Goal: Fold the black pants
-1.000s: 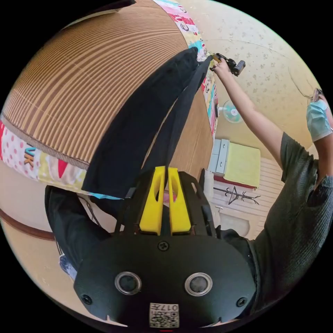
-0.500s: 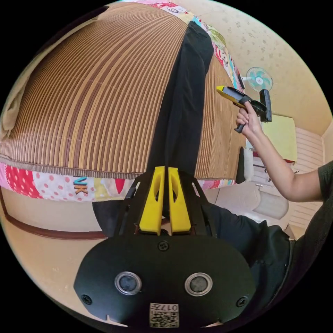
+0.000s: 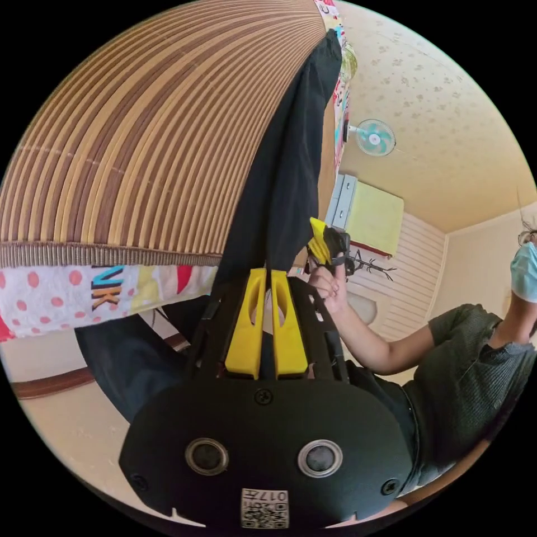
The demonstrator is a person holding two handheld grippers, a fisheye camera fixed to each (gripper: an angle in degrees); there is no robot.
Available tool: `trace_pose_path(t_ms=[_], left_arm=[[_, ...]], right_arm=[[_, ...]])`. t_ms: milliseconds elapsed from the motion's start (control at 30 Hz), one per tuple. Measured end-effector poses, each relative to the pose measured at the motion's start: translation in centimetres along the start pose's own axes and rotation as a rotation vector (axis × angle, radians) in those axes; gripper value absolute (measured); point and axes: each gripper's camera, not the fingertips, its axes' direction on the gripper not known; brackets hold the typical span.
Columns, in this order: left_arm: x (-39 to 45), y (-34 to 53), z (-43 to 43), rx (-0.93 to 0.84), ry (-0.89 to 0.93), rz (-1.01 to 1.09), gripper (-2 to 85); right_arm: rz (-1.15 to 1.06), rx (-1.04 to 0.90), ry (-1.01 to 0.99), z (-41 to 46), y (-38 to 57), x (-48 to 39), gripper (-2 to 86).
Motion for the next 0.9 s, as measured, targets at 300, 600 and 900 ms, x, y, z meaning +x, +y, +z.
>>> trace_pose_path(t_ms=[300,600,900], left_arm=[[3.7,0.6,0.5,-0.051,-0.36,-0.035,1.8],[7.7,-2.8,-2.7,0.06,-0.356,0.126,10.3],[11.7,-18.5,-3.0,0.132,-0.207,0.269,15.3]], right_arm=[[0.006,-0.08,0.365,0.3,1.7,-2.1,2.2],[0.052,0.138,0.236,-7.8,-2.6,-0.8,8.9],[-0.047,0.169,0.158,-9.6,-18.6,-0.2,14.1]])
